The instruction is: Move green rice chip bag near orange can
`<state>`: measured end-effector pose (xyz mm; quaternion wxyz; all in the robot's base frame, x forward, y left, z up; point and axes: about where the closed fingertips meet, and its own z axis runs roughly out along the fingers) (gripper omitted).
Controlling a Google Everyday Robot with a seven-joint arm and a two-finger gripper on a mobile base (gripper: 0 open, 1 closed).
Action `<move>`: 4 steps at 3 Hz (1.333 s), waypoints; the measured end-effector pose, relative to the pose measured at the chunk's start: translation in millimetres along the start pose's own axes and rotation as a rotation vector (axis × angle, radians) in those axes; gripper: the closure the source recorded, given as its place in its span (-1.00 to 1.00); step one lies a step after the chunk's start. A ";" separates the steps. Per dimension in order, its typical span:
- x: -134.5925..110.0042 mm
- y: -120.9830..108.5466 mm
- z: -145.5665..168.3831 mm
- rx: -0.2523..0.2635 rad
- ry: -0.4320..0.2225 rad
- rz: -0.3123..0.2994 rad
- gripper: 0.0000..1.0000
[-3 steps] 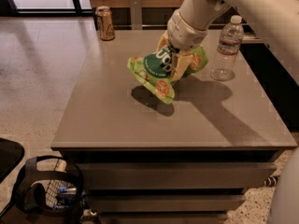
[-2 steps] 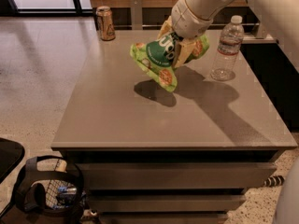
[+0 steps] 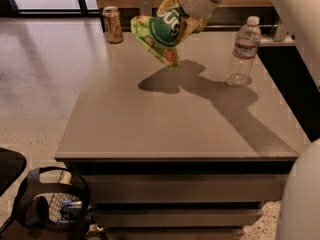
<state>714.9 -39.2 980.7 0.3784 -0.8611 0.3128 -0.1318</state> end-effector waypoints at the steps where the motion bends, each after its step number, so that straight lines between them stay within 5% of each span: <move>1: 29.5 -23.0 20.2 0.048 0.030 0.002 1.00; 4: 97.6 -36.1 78.3 0.072 0.134 0.276 1.00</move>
Offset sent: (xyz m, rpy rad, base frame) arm 0.1445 -0.0248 -0.0247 0.1447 0.0747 -0.2579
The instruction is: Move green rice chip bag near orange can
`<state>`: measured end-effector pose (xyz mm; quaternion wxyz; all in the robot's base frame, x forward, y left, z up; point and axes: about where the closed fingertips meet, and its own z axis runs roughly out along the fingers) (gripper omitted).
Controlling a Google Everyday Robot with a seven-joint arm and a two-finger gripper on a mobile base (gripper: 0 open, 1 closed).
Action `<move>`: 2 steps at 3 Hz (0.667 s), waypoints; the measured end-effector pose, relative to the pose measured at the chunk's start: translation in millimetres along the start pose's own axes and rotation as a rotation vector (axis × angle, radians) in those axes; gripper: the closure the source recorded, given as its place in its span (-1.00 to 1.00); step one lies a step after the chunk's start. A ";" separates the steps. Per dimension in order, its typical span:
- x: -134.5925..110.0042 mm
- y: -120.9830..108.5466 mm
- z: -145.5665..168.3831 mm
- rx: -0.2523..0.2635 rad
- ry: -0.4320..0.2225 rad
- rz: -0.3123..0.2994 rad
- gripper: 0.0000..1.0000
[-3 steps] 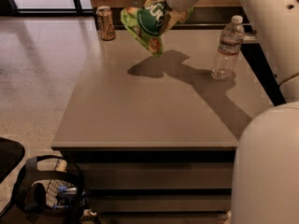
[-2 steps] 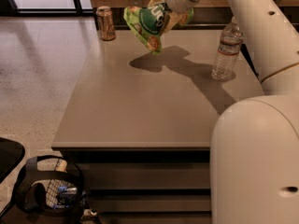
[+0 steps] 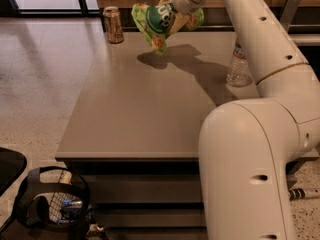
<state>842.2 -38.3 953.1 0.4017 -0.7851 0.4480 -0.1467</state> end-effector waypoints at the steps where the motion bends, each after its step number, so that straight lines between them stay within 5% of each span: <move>1: 3.0 -14.9 8.3 0.045 0.030 0.026 1.00; 2: 2.4 -14.5 11.0 0.043 0.030 0.023 1.00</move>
Offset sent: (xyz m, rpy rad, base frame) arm 0.0130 0.0047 0.0053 0.0186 -0.0283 -0.0387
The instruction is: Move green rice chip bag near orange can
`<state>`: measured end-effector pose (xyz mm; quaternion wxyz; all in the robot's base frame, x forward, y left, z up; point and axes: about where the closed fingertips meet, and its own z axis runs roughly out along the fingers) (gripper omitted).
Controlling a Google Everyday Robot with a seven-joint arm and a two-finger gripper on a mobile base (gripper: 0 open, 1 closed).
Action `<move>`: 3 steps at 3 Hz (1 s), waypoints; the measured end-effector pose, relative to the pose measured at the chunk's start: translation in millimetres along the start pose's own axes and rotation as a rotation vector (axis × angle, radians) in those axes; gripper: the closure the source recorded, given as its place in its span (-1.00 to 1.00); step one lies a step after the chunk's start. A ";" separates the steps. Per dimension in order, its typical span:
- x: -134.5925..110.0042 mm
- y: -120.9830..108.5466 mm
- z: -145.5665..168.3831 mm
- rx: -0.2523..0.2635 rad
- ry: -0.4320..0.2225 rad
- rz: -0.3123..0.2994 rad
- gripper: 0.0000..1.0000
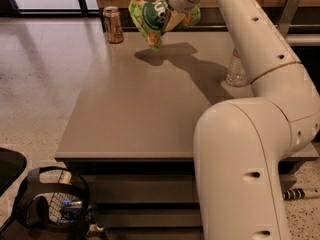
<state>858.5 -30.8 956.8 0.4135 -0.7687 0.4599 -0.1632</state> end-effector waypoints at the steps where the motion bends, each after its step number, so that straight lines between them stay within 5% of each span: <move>1: 5.2 -2.8 22.8 0.046 -0.012 0.008 1.00; 2: 17.6 -10.4 57.6 0.152 -0.016 0.017 1.00; 3: 20.2 -16.6 74.9 0.202 -0.003 0.002 1.00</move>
Offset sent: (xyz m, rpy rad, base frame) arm 0.0788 0.0206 -0.0436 0.1872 -0.2507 -0.0518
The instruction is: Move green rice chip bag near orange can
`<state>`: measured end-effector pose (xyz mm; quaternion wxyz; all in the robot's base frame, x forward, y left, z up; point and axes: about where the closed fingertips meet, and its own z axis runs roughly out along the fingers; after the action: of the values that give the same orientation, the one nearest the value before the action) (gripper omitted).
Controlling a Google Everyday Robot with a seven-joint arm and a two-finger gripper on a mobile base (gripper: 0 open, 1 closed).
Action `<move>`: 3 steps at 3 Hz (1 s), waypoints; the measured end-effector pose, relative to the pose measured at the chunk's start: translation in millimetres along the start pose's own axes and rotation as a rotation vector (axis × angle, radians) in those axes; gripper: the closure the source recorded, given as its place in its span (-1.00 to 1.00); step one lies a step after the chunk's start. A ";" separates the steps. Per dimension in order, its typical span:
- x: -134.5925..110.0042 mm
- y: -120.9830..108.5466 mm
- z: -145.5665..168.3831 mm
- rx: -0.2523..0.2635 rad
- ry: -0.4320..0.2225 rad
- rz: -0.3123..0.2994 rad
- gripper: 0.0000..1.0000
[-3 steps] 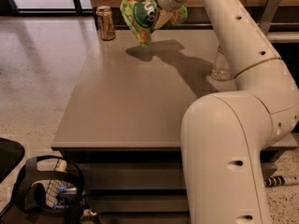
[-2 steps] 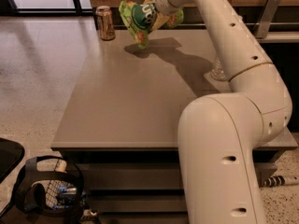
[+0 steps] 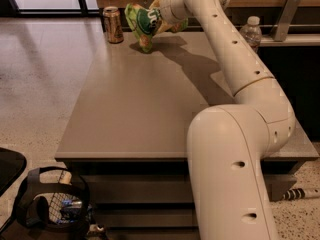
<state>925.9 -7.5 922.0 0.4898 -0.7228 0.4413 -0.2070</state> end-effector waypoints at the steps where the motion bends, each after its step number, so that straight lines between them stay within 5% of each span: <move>1: -1.6 1.4 2.6 -0.001 -0.003 0.001 0.63; 3: -5.0 5.9 9.0 -0.009 -0.009 0.002 -0.26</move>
Offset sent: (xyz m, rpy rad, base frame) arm 0.0007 0.0020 -0.0016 0.0016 0.0001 0.0011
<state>927.3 0.6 913.5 0.4888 -0.7255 0.4406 -0.2015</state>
